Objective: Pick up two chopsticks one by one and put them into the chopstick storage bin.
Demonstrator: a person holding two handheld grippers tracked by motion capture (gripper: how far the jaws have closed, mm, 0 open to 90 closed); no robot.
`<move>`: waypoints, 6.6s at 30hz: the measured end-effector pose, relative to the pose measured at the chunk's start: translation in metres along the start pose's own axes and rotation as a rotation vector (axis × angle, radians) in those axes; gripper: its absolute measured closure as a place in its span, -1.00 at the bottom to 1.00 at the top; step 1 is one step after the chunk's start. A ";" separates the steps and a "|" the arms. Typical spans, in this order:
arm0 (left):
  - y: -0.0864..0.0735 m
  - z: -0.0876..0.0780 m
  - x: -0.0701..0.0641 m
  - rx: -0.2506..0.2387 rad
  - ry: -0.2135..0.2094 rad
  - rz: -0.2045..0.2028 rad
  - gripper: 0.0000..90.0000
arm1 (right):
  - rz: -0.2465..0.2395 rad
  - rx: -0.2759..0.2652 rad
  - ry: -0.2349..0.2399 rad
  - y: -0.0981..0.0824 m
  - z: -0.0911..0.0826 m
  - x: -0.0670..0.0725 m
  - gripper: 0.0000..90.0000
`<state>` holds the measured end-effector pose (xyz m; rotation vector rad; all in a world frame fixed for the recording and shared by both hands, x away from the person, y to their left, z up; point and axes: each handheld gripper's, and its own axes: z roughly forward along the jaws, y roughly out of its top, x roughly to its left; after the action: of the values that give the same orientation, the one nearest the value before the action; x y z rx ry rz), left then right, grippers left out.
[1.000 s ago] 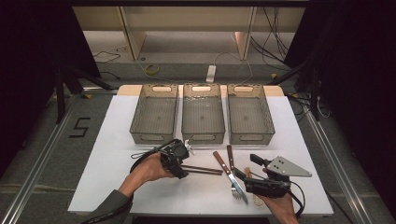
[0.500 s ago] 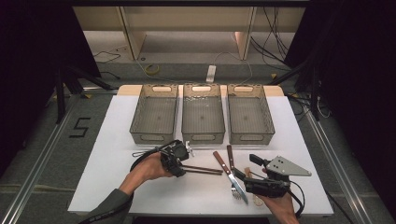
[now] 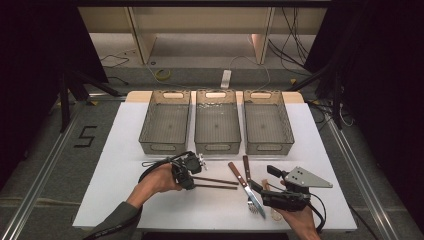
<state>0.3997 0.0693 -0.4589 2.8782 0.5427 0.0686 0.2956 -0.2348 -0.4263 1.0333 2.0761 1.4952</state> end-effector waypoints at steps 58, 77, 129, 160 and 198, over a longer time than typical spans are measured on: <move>-0.011 -0.057 0.005 -0.180 -0.009 -0.069 0.90 | -0.012 0.031 -0.011 -0.001 0.002 0.000 -0.46; -0.045 -0.099 0.043 -0.375 0.061 -0.266 0.90 | -0.011 0.031 -0.014 -0.001 0.002 0.000 -0.46; -0.045 -0.131 0.154 -0.543 0.231 -0.558 0.90 | 0.002 0.001 -0.009 -0.001 0.001 -0.001 -0.54; -0.055 -0.092 0.172 -0.522 0.295 -0.644 0.89 | 0.000 0.010 0.003 -0.002 0.002 0.000 -0.54; -0.034 -0.099 0.063 -0.523 0.165 -0.400 -0.60 | -0.011 -0.002 -0.003 0.000 -0.002 0.002 -0.54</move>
<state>0.4383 0.1426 -0.3692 2.2284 0.9584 0.3323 0.2928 -0.2346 -0.4255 1.0209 2.0741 1.4894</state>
